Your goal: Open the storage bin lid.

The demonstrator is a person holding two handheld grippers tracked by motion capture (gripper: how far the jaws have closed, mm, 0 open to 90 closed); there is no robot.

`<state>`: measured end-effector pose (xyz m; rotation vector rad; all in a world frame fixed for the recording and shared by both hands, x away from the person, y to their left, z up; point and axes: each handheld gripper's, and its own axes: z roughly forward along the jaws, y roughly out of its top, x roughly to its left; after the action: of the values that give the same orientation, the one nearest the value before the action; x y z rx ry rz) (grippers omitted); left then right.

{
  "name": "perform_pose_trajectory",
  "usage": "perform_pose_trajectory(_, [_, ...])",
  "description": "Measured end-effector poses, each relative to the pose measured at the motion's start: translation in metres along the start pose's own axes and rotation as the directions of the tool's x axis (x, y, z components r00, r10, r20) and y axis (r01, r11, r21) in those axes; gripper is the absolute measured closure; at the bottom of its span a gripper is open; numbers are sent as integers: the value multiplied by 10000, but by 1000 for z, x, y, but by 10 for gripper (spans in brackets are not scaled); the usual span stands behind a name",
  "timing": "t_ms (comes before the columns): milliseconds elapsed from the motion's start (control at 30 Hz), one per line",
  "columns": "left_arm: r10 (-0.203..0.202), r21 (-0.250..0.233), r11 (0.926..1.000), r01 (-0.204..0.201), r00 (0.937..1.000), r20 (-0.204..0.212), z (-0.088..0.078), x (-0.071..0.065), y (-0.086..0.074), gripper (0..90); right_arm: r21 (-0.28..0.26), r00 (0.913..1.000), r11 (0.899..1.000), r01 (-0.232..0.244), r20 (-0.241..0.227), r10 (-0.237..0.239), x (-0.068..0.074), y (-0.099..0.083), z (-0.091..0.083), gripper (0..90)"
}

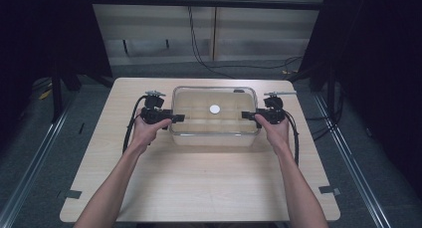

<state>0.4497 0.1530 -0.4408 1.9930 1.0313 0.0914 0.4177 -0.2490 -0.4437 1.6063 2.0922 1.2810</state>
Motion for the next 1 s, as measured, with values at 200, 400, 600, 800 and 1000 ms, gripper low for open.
perform_pose_trajectory(200, [-11,-99,10000,10,10000,-65,0,-2,0,335,-388,9993,9986,-373,-64,370,-4,-2,-4,365])
perform_pose_trajectory(400, [-24,-229,9997,22,10000,-71,-2,-1,1,361,-525,9984,9972,-535,-191,525,-9,-3,-9,468])
perform_pose_trajectory(600, [-55,-408,9991,57,10000,71,-7,-2,2,397,-961,9973,9927,-727,-203,711,-6,-1,-14,519])
perform_pose_trajectory(800, [-115,-669,9977,115,9999,3,-8,-4,2,422,-977,9975,9927,-704,-172,690,-4,-1,-19,546])
perform_pose_trajectory(1000, [-108,-834,9964,125,9997,210,-13,-2,3,477,-882,9985,9946,-552,-116,544,-4,1,-24,560])
